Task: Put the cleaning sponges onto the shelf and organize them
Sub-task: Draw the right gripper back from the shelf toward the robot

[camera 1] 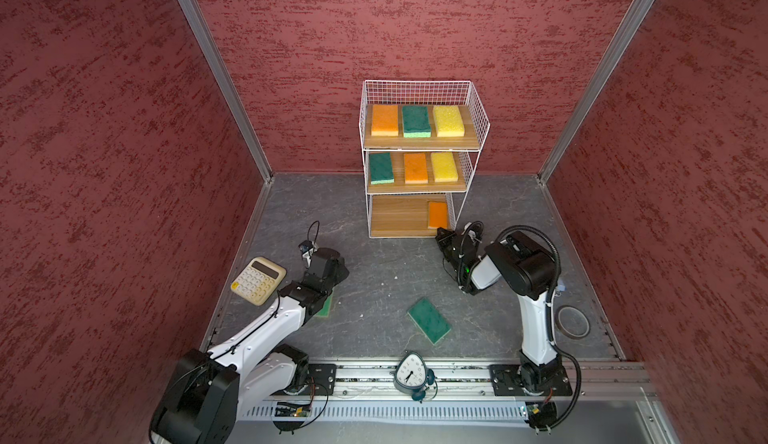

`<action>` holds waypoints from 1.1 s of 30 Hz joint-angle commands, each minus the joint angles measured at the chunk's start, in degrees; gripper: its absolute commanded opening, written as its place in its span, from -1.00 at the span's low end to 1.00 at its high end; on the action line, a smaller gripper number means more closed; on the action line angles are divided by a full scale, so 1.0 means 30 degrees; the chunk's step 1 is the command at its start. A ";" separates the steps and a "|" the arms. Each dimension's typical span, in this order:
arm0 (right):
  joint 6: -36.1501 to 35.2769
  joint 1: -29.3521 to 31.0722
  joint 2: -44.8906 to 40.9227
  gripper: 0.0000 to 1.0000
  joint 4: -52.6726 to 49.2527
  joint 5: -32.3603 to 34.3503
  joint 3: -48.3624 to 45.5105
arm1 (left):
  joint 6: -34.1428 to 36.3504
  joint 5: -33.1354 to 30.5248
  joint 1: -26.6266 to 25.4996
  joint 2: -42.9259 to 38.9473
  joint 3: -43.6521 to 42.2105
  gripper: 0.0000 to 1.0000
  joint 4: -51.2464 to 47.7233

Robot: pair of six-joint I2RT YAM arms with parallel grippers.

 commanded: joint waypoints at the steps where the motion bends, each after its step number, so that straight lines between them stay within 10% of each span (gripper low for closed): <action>1: 0.0191 0.0056 0.0032 -1.00 -0.0441 0.0876 -0.0180 | -0.0211 0.0281 0.0044 0.0216 0.0371 0.16 0.0420; 16: -0.3536 0.1016 -0.4852 -1.00 -0.3669 0.0704 -0.2557 | 0.1063 -0.1371 -0.1322 -0.0063 0.1848 0.30 -0.2974; 33: -1.2754 0.2906 -1.2740 0.23 -1.7910 -0.1998 -0.1220 | 0.1471 -0.1356 -0.2907 -0.0955 0.4124 0.43 -0.8741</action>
